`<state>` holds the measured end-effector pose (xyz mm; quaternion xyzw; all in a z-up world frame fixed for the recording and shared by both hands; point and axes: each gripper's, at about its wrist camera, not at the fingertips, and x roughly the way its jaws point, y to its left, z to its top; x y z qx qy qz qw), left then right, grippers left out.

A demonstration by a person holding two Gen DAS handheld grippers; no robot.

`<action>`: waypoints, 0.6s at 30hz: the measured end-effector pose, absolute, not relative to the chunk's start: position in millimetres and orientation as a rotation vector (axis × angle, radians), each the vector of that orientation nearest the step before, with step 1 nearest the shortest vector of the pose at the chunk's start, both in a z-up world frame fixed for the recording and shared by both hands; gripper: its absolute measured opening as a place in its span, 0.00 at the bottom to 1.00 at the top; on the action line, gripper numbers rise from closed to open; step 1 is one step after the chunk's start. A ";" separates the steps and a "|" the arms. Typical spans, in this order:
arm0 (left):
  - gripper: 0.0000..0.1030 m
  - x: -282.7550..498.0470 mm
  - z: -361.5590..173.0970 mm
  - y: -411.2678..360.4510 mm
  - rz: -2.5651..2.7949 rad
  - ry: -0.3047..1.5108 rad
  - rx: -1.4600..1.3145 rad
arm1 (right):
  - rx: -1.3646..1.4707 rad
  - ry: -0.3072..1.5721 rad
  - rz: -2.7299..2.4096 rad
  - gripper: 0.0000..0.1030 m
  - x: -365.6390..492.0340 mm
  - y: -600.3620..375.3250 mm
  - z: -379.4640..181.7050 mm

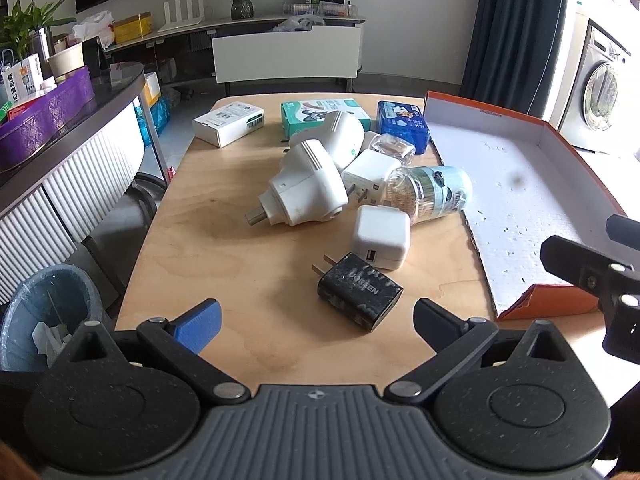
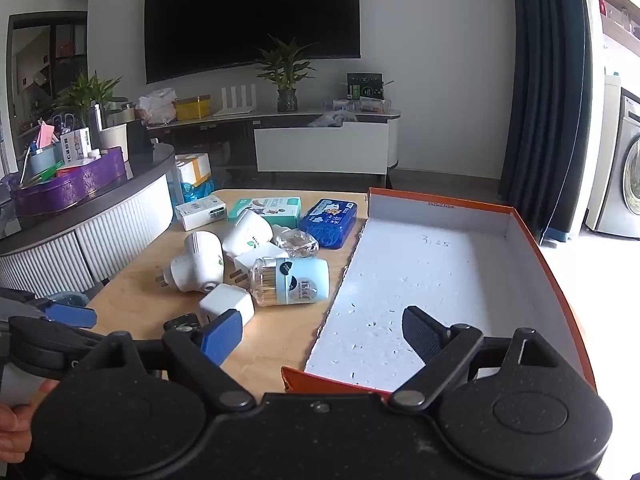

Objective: Organize rigid objects
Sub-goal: 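Move the left gripper toward the black UGREEN charger on the table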

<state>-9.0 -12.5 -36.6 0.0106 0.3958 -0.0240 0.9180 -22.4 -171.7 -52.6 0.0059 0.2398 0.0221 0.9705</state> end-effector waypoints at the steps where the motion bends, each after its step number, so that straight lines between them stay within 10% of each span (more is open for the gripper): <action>1: 1.00 -8.8 -36.7 -12.6 -0.052 0.813 0.020 | 0.014 0.485 0.045 0.99 -21.9 -171.6 -53.5; 18: 1.00 -2.5 -45.2 -15.1 -0.084 0.822 0.038 | 0.006 0.501 0.059 0.99 -17.9 -169.3 -56.5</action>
